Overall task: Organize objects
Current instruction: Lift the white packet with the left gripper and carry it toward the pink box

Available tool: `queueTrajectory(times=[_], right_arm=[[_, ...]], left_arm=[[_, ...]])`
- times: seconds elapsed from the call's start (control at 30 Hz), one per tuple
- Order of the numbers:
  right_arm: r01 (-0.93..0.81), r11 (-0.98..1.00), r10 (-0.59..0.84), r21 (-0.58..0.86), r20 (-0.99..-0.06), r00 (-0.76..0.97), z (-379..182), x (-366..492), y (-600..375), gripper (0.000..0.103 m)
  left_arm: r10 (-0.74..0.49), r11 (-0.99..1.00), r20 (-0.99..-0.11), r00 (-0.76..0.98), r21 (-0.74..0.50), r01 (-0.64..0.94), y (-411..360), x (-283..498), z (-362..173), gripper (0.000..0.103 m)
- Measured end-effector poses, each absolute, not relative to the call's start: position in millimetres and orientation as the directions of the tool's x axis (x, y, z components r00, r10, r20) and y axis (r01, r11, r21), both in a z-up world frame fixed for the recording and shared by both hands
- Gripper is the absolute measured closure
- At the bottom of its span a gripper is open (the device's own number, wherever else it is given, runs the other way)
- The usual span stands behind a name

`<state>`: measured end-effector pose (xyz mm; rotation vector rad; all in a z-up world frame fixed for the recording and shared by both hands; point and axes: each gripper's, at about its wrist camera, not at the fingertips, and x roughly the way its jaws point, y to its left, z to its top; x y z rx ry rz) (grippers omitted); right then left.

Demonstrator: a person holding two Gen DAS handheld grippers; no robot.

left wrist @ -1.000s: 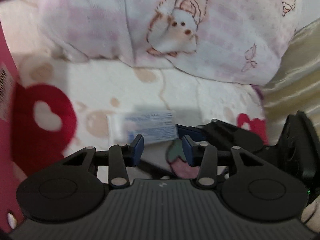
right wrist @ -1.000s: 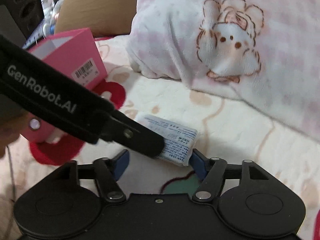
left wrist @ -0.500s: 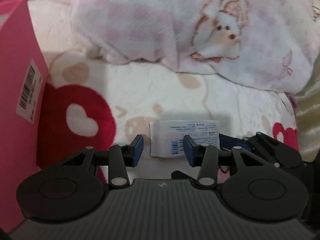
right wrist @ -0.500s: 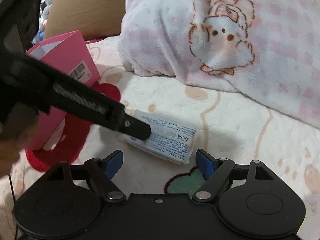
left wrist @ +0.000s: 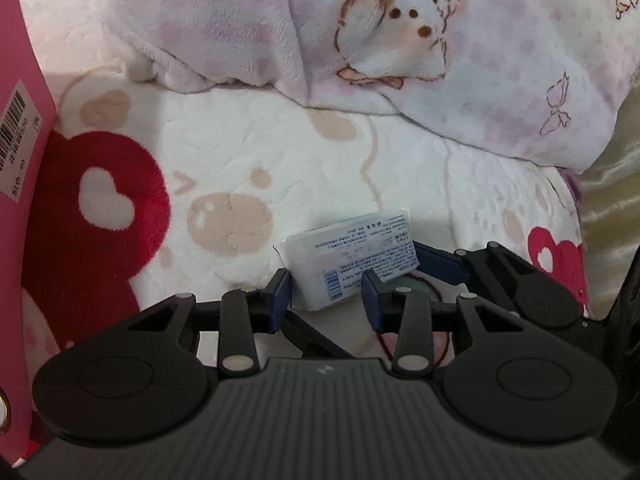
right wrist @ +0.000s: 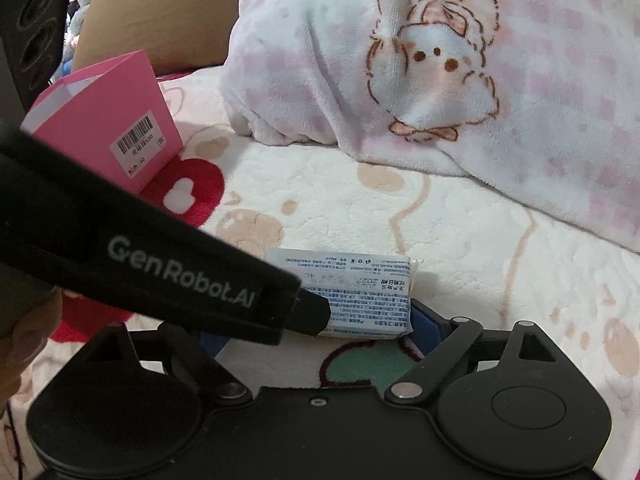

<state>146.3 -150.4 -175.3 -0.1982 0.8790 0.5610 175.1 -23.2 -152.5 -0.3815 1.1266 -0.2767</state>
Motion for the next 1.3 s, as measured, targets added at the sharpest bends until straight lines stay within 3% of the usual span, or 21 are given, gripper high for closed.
queueTrajectory(times=[0.8, 1.3], right_arm=[[-0.588, 0.796, 0.494, 0.142, -0.714, 0.497, -136, 78, -163, 0.013], [-0.657, 0.742, 0.536, 0.133, -0.707, 0.462, -99, 10, -154, 0.013]], left_arm=[[-0.238, 0.964, -0.828, 0.508, -0.267, 0.016, -40, 85, -101, 0.065], [-0.233, 0.957, -0.81, 0.538, -0.29, -0.022, -16, 8, -70, 0.065]])
